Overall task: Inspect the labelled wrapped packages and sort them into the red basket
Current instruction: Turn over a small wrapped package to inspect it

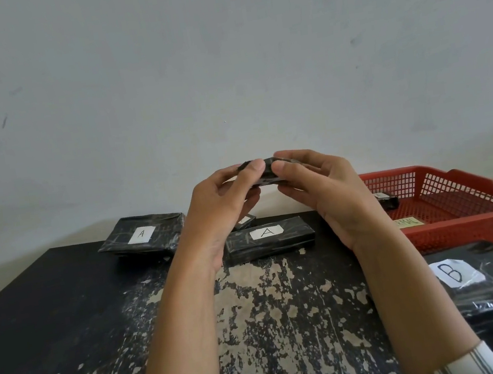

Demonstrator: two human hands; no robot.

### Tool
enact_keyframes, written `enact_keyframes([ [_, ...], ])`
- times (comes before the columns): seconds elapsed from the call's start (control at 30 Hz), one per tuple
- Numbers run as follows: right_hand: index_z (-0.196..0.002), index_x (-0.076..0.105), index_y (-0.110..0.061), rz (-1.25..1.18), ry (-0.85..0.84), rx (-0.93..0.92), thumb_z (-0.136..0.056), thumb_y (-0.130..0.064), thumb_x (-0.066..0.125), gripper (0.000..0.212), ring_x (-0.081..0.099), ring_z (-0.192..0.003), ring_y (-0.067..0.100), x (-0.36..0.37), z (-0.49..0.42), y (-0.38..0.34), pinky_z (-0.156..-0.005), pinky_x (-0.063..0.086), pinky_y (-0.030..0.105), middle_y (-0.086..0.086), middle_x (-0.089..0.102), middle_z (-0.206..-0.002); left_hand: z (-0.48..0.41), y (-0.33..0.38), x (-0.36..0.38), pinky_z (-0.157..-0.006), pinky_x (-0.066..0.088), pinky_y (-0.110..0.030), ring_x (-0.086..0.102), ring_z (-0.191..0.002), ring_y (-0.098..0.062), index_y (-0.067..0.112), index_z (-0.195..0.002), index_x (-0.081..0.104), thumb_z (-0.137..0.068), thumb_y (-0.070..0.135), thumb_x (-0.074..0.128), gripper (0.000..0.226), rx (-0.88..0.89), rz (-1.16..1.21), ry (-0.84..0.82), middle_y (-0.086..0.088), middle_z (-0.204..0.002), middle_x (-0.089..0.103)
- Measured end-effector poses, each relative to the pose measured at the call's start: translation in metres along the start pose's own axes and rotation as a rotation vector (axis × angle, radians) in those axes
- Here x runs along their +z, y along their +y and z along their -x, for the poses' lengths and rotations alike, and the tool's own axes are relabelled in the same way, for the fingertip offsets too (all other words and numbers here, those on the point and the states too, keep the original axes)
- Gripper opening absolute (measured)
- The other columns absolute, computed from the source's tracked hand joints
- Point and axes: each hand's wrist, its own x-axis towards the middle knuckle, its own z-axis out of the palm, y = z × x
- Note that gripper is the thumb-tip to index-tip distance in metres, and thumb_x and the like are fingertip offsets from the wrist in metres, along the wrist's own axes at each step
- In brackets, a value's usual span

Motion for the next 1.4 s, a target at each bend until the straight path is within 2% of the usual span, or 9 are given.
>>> enact_keyframes([
  [0.07,-0.118,0.074,-0.014,0.012,0.001,-0.015,-0.089,-0.021,0.079,0.03,0.075,-0.11,0.016,0.0,0.001,-0.001,-0.101,0.058,0.031,0.008,0.081,-0.107,0.0,-0.001,0.0,-0.096,0.059,-0.029,0.076,-0.103,-0.013,0.016,-0.113,0.077,-0.069,0.055,0.079,0.059,0.002,-0.017,-0.008,0.0,-0.105,0.081],
  [0.2,-0.121,0.072,-0.016,0.014,-0.01,-0.015,-0.089,-0.02,0.079,0.033,0.074,-0.111,0.017,0.002,0.002,-0.002,-0.101,0.058,0.03,0.007,0.08,-0.108,0.001,-0.002,0.001,-0.097,0.058,-0.027,0.075,-0.105,-0.014,0.013,-0.11,0.078,-0.088,0.031,0.077,0.028,0.016,0.006,0.019,-0.002,-0.103,0.081],
  [0.37,-0.127,0.069,-0.018,-0.013,-0.071,0.008,-0.081,-0.036,0.079,0.05,0.074,-0.113,0.013,0.0,0.003,-0.003,-0.102,0.057,0.032,0.003,0.08,-0.111,0.0,0.0,-0.001,-0.096,0.058,-0.026,0.076,-0.102,-0.012,0.012,-0.109,0.078,-0.089,0.029,0.075,0.027,0.026,0.017,0.046,-0.002,-0.102,0.081],
  [0.43,-0.126,0.069,-0.015,-0.038,-0.069,0.023,-0.087,-0.034,0.076,0.044,0.074,-0.112,0.014,-0.001,0.002,-0.003,-0.104,0.057,0.033,0.005,0.079,-0.113,0.0,0.001,-0.001,-0.097,0.058,-0.027,0.076,-0.101,-0.012,0.013,-0.107,0.078,-0.088,0.03,0.076,0.026,0.023,0.026,0.052,-0.002,-0.1,0.081],
  [0.7,-0.116,0.075,-0.012,-0.031,0.005,0.008,-0.093,-0.025,0.075,0.027,0.074,-0.113,0.02,-0.005,0.0,-0.001,-0.106,0.055,0.038,0.011,0.079,-0.113,0.001,0.0,-0.006,-0.098,0.059,-0.03,0.076,-0.104,-0.015,0.014,-0.116,0.075,-0.057,0.058,0.079,0.074,0.008,0.029,-0.04,0.001,-0.106,0.081],
  [0.9,-0.118,0.073,-0.012,-0.02,-0.028,0.014,-0.094,-0.024,0.073,0.027,0.074,-0.113,0.017,-0.006,0.001,-0.003,-0.106,0.055,0.036,0.01,0.078,-0.116,0.001,-0.001,-0.007,-0.104,0.055,-0.035,0.075,-0.092,-0.007,0.013,-0.111,0.077,-0.061,0.048,0.081,0.06,0.025,0.046,-0.003,0.002,-0.097,0.081],
  [1.13,-0.125,0.069,-0.018,0.058,-0.074,-0.023,-0.058,-0.049,0.085,0.075,0.073,-0.115,0.013,-0.006,0.002,-0.003,-0.107,0.055,0.038,0.001,0.079,-0.115,0.001,0.001,-0.005,-0.105,0.055,-0.032,0.075,-0.102,-0.009,0.015,-0.11,0.077,-0.081,0.034,0.08,0.035,0.035,-0.003,-0.008,0.002,-0.1,0.081],
  [1.3,-0.131,0.067,-0.021,0.105,-0.069,-0.075,-0.063,-0.036,0.088,0.072,0.074,-0.112,0.011,-0.009,0.003,-0.002,-0.109,0.054,0.037,-0.002,0.079,-0.117,0.004,0.004,-0.009,-0.097,0.058,-0.029,0.075,-0.105,-0.015,0.022,-0.118,0.073,-0.061,0.047,0.083,0.063,0.017,0.038,-0.082,-0.003,-0.11,0.079],
  [1.4,-0.131,0.066,-0.023,0.114,-0.075,-0.114,-0.063,-0.028,0.089,0.072,0.072,-0.116,0.011,-0.01,0.003,-0.001,-0.108,0.054,0.034,-0.004,0.075,-0.124,0.005,0.006,-0.008,-0.088,0.06,-0.026,0.077,-0.099,-0.018,0.023,-0.129,0.068,-0.067,0.061,0.072,0.073,-0.02,0.012,-0.079,-0.003,-0.109,0.079],
])
